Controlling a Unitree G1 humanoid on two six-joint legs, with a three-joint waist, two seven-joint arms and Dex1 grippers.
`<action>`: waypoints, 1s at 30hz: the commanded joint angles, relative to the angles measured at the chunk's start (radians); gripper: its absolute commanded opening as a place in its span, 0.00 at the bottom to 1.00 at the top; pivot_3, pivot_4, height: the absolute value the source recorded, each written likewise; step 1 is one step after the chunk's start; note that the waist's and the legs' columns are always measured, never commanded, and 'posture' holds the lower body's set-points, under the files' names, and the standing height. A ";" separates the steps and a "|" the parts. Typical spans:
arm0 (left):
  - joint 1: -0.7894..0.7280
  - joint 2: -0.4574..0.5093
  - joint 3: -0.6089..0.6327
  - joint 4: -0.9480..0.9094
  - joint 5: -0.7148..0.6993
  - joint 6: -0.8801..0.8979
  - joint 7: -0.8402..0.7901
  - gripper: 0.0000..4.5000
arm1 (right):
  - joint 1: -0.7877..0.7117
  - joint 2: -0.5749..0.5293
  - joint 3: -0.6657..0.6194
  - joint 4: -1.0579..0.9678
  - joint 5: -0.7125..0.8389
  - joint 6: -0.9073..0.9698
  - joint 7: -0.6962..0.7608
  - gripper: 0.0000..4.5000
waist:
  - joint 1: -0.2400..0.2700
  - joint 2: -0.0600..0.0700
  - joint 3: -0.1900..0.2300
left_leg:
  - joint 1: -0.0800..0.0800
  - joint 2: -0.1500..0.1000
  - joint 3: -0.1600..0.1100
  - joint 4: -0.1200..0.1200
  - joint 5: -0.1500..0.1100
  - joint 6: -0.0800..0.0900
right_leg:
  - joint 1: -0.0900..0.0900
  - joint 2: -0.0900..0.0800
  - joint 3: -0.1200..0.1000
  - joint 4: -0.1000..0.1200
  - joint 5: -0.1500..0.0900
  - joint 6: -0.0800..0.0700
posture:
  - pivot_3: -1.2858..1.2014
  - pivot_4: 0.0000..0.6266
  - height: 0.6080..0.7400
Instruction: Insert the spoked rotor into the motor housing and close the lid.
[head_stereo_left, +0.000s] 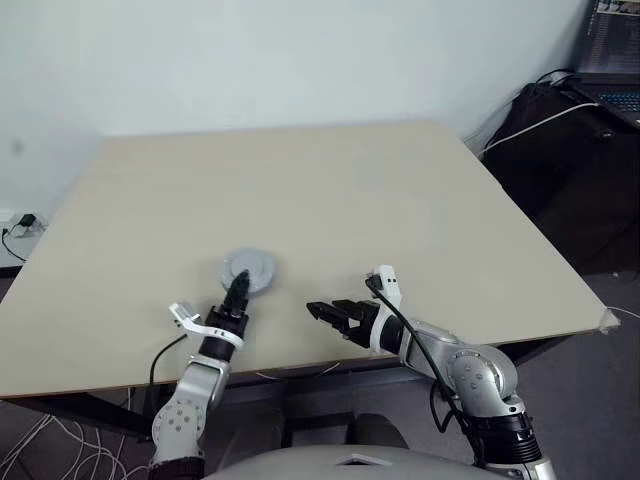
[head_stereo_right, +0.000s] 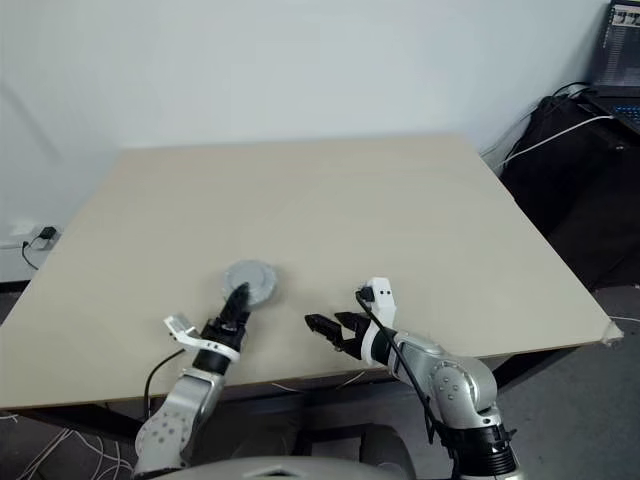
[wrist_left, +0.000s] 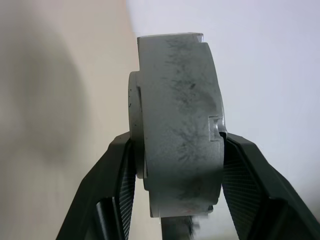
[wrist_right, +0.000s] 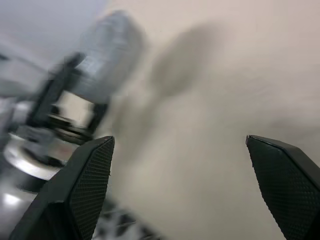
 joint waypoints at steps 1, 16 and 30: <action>-0.098 -0.050 0.077 0.040 0.034 -0.088 0.044 0.47 | 0.010 -0.067 0.129 -0.012 -0.265 -0.293 0.072 1.00 | 0.000 -0.002 0.001 | 0.003 0.000 0.000 0.000 0.000 0.000 | 0.003 0.000 0.000 0.000 0.000 0.001 | 0.52 0.00 1.00; -0.471 0.014 0.239 0.459 0.219 -0.159 0.084 0.47 | 0.090 -0.013 0.152 0.177 -0.494 -0.641 0.128 1.00 | 0.036 -0.018 0.000 | 0.006 0.000 0.000 0.002 0.000 0.000 | 0.007 0.006 0.000 0.000 0.001 0.002 | 0.52 0.00 1.00; -0.687 0.092 0.306 0.766 0.441 -0.220 0.237 0.47 | 0.091 0.017 0.134 0.176 -0.533 -0.602 0.131 1.00 | 0.034 -0.020 -0.002 | 0.007 0.001 -0.001 0.001 0.000 -0.001 | 0.007 0.007 0.001 0.001 0.005 0.009 | 0.52 0.00 1.00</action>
